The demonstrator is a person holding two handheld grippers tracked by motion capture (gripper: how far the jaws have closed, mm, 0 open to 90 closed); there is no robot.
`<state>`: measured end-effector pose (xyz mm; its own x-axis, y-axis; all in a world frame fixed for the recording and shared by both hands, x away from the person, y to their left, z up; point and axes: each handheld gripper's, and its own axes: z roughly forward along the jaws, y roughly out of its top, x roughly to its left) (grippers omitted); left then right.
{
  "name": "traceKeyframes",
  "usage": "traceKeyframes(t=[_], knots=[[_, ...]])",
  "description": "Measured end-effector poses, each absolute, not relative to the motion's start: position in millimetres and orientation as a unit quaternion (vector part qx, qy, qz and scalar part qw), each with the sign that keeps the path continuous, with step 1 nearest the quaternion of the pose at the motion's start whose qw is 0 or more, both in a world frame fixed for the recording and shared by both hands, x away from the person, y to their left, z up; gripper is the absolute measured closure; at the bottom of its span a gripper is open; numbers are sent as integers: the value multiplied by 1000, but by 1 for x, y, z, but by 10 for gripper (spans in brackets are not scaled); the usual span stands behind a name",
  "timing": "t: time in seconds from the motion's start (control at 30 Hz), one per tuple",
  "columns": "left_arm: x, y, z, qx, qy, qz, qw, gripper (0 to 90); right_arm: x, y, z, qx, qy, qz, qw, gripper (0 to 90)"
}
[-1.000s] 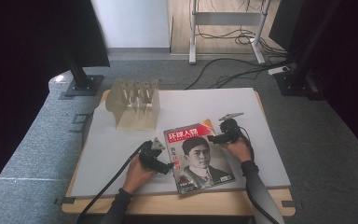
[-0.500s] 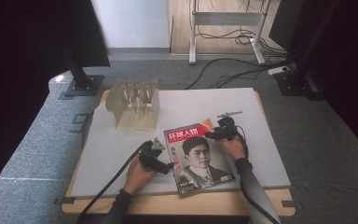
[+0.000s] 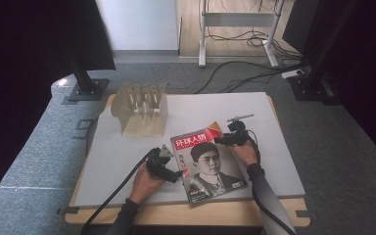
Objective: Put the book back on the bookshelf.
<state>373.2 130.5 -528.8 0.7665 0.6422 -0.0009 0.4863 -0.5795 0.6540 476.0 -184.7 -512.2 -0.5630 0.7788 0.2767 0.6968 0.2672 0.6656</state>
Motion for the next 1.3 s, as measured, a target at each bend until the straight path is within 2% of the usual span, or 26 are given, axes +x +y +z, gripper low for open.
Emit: traceKeyframes(t=[0.13, 0.17, 0.2, 0.27, 0.3, 0.43, 0.53, 0.7, 0.83, 1.13, 1.3], knots=[[373, 131, -529, 881, 320, 119, 328, 0, 483, -178, -515, 452, 808, 372, 69, 527], [373, 131, -529, 881, 320, 119, 328, 0, 481, -179, -513, 445, 811, 373, 76, 605], [373, 131, -529, 881, 320, 119, 328, 0, 481, -179, -513, 445, 811, 373, 76, 605], [373, 131, -529, 881, 320, 119, 328, 0, 477, -183, -509, 436, 813, 379, 72, 690], [373, 130, -529, 880, 321, 119, 328, 0, 471, -186, -504, 423, 820, 379, 74, 763], [373, 130, -529, 880, 321, 118, 329, 0, 467, -181, -500, 404, 832, 371, 82, 779], [373, 131, -529, 880, 321, 118, 329, 0, 470, -171, -501, 390, 844, 358, 84, 752], [373, 131, -529, 881, 320, 118, 327, 0, 468, -168, -496, 378, 849, 357, 94, 822], [373, 131, -529, 881, 320, 118, 328, 0, 459, -167, -485, 363, 850, 367, 103, 854], [374, 132, -528, 884, 316, 112, 327, 0, 439, -158, -454, 329, 854, 383, 123, 860], [378, 135, -525, 884, 316, 90, 332, 0, 428, -152, -438, 305, 858, 391, 132, 861]])
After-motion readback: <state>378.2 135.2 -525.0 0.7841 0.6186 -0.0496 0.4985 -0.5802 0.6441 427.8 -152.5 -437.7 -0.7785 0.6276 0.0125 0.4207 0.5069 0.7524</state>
